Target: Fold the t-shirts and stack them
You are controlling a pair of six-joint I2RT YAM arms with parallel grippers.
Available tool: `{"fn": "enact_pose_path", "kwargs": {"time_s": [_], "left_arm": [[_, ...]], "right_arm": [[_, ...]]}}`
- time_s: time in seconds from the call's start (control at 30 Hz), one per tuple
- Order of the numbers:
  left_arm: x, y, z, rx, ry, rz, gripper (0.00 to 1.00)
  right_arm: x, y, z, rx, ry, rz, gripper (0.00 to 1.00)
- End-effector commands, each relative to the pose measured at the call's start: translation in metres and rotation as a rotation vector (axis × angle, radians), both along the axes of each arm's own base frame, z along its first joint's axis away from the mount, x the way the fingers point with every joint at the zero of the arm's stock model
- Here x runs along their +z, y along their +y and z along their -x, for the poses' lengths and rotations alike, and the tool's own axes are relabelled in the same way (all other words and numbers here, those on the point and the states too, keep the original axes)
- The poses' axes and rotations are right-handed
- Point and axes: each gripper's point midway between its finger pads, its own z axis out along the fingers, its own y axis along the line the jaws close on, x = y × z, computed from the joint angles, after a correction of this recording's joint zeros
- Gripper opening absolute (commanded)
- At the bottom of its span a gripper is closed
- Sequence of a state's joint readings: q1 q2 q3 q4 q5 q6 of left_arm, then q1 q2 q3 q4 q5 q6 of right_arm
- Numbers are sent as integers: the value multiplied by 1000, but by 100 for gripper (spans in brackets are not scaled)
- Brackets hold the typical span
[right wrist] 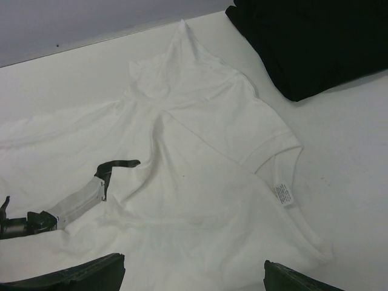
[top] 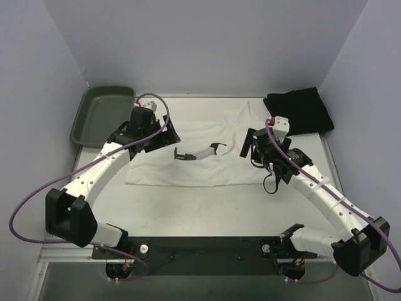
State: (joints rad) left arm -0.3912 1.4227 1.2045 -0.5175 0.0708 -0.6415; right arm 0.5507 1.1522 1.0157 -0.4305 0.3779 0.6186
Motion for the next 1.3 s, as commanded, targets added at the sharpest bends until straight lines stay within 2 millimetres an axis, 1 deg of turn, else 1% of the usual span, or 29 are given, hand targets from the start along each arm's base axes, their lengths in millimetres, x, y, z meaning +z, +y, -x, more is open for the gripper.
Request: {"fn": "enact_pose_path", "kwargs": {"time_s": [0.0,0.03,0.07,0.1,0.17,0.2,0.27,0.3,0.33,0.37,0.4,0.43,0.47,0.5,0.53,0.6,0.63,0.7,0.77,0.9,1.03,1.1,1.13,1.27], "left_arm": [[-1,26,14,62,-49,-61,97],[-12,33,21,77,-30,-86,97],[-10,41,27,100,-37,-108,97],[-13,53,29,129,-42,-154,97],[-21,67,40,149,-26,-211,98],[-25,77,44,177,-20,-252,98],[-36,90,52,199,-2,-305,97],[-37,96,53,225,-2,-321,97],[-38,97,53,228,2,-315,97],[-37,96,50,236,2,-311,97],[-37,97,48,251,4,-314,98],[-42,99,46,265,23,-330,97],[-42,98,43,268,28,-332,98],[-46,98,42,269,44,-339,98],[-57,97,39,267,73,-353,97],[-71,95,40,275,116,-351,97],[-80,94,38,278,133,-357,97],[-93,93,40,282,157,-349,97],[-99,92,37,296,159,-342,97],[-108,91,38,297,166,-346,96],[-123,93,40,305,200,-374,96],[-127,93,39,308,197,-384,96],[-132,93,40,310,208,-390,96],[-146,95,42,320,234,-420,96]], "right_arm": [[-24,-4,4,26,58,74,100],[-30,-4,5,28,78,85,100],[-36,-4,5,25,96,93,100],[-48,-4,6,26,128,109,100],[-56,-6,7,12,144,113,100],[-65,-10,9,5,164,125,100],[-74,-11,5,-11,186,113,100],[-78,-10,1,-12,204,75,100],[-80,-9,-2,-14,212,60,100],[-85,-8,-5,-14,230,54,100],[-84,-5,-11,-11,225,31,100],[-85,-2,-13,-5,233,20,100],[-91,-1,-14,-4,253,21,100],[-92,-2,-16,-9,256,16,100],[-96,-4,-16,-15,266,15,100],[-106,-5,-15,-26,288,3,100],[-114,-8,-11,-31,306,2,100],[-120,-8,-12,-35,305,-10,100],[-127,-10,-10,-37,321,-16,100],[-132,-12,-12,-40,326,-17,100],[-140,-12,-14,-39,346,-26,100],[-147,-11,-15,-41,357,-25,100],[-152,-12,-14,-45,372,-20,100],[-165,-13,-11,-48,403,-20,100]]}}
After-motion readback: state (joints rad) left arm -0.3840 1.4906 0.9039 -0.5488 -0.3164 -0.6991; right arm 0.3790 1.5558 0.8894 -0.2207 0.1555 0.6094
